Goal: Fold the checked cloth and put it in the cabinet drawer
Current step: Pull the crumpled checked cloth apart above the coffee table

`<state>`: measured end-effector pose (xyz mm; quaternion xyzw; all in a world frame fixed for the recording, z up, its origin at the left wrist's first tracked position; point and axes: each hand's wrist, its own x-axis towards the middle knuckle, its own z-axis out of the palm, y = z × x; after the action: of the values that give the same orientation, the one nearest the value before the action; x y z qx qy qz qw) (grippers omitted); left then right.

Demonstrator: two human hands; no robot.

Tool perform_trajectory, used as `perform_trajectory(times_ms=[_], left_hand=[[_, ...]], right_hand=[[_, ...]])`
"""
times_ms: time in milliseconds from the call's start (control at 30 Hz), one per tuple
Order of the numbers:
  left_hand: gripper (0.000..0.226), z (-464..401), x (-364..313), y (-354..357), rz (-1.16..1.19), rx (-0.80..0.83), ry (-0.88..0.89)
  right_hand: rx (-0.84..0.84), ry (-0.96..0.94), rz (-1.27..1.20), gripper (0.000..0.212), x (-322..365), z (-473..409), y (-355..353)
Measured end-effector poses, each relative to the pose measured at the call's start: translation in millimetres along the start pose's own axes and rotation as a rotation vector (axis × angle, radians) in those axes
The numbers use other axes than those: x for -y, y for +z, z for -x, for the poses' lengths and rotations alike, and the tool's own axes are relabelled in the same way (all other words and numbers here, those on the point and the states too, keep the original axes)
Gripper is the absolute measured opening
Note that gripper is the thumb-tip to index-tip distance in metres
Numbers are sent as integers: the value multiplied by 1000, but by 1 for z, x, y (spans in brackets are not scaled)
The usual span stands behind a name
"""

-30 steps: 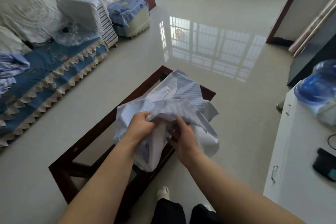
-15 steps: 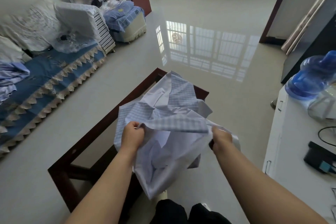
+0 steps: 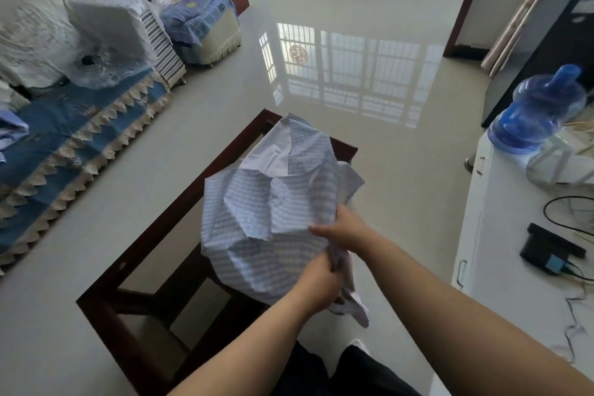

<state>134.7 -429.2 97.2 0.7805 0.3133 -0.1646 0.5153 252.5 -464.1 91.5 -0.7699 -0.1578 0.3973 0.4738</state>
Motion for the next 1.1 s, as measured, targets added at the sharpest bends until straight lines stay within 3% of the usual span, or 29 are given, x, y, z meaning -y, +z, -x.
perform_trajectory(times_ms=[33, 100, 133, 167, 200, 267, 333, 367, 400, 467, 533, 600, 700, 800, 900, 1000, 1100], left_hand=[[26, 1, -1, 0, 43, 60, 54], [18, -1, -2, -14, 105, 202, 126], [18, -2, -6, -28, 108, 178, 144], [19, -6, -6, -45, 100, 44, 144], [27, -14, -5, -65, 80, -138, 134], [70, -29, -4, -108, -93, -374, 108], [109, -45, -9, -139, -368, -284, 172], [109, -52, -17, -148, -490, -175, 221], [96, -54, -28, -154, -575, -60, 256], [46, -53, -50, -153, -638, 91, 283], [13, -41, -67, -146, -636, 68, 235], [16, -28, -73, -137, -709, 99, 209], [24, -8, -73, -115, -956, 236, 193], [25, -4, -57, -104, -1041, 245, 133], [30, -6, -44, -117, -886, 207, 19], [30, -11, -36, -133, -711, 161, -71], [25, -19, -28, -147, -625, 137, -116]], right_hand=[[-103, -7, 102, 18, -1, 1, 0], [-191, -38, -21, 13, -4, 6, -6], [-142, -51, -115, 13, -5, 10, -11], [-61, -42, -176, 15, -4, 17, -20], [33, -22, -214, 21, -2, 25, -29], [263, 49, -228, 31, 6, 43, -48], [466, 88, -180, 23, 15, 56, -67], [548, 89, -149, 11, 17, 60, -73], [596, 84, -121, 10, 23, 65, -78], [619, 52, -171, 17, 29, 70, -90], [549, -49, -441, 22, 32, 73, -101], [393, -103, -716, 30, 34, 71, -110], [204, -37, -616, 34, 28, 58, -113], [385, 44, -361, 77, 20, 53, -114], [524, 44, -371, 103, 12, 44, -111], [635, 35, -348, 86, 16, 38, -111], [629, 99, -90, 42, 23, 27, -112]])
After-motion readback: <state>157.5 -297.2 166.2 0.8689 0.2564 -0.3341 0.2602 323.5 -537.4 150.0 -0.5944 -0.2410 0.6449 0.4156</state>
